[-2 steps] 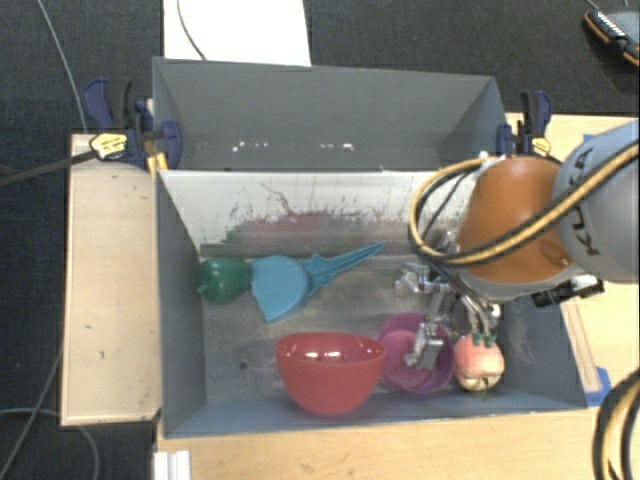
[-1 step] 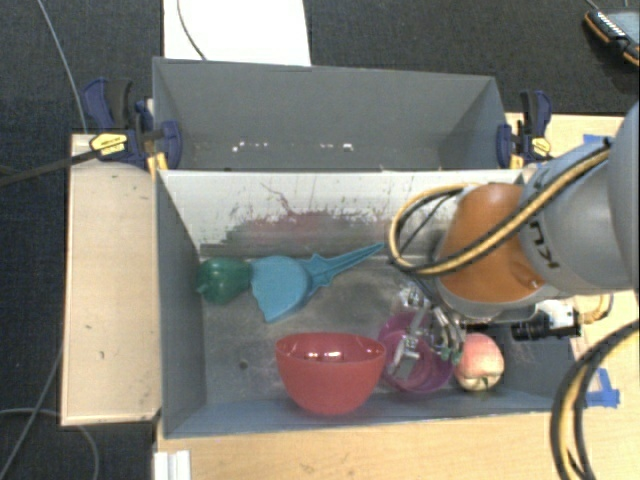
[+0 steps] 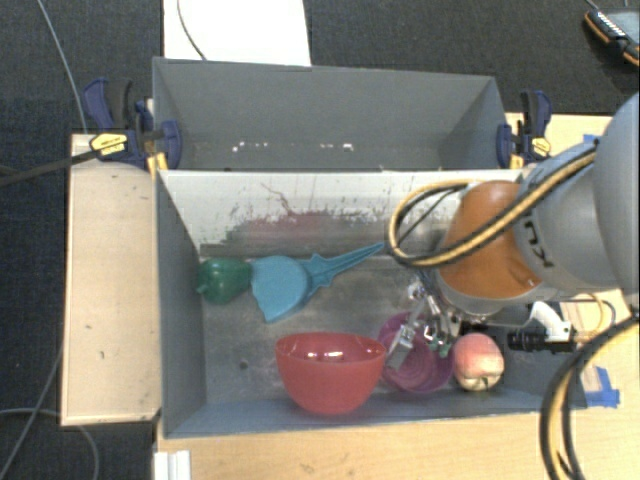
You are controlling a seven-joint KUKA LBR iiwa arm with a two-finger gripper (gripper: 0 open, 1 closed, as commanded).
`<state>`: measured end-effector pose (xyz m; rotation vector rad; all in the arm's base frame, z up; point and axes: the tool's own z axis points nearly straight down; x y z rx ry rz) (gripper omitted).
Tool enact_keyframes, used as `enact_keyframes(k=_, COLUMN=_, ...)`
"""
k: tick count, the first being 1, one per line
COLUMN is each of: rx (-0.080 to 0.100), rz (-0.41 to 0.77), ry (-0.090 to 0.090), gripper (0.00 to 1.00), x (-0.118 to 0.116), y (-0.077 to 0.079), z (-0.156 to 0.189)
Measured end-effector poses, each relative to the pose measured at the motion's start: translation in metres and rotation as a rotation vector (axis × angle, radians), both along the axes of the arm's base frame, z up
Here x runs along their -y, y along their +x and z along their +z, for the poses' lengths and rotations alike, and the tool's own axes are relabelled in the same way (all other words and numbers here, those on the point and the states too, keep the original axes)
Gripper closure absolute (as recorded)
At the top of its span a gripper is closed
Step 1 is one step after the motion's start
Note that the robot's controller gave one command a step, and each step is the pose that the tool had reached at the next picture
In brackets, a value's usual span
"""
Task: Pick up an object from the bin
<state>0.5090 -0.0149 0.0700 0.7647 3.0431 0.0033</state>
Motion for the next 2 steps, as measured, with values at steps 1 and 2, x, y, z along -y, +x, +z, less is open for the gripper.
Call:
enact_keyframes(k=1, rx=-0.005, rz=0.189, ry=0.000, gripper=1.00, x=-0.0044, y=-0.0046, z=0.0080)
enact_keyframes(k=2, rx=-0.005, rz=0.190, ry=0.000, gripper=1.00, x=-0.0044, y=-0.0048, z=0.0082)
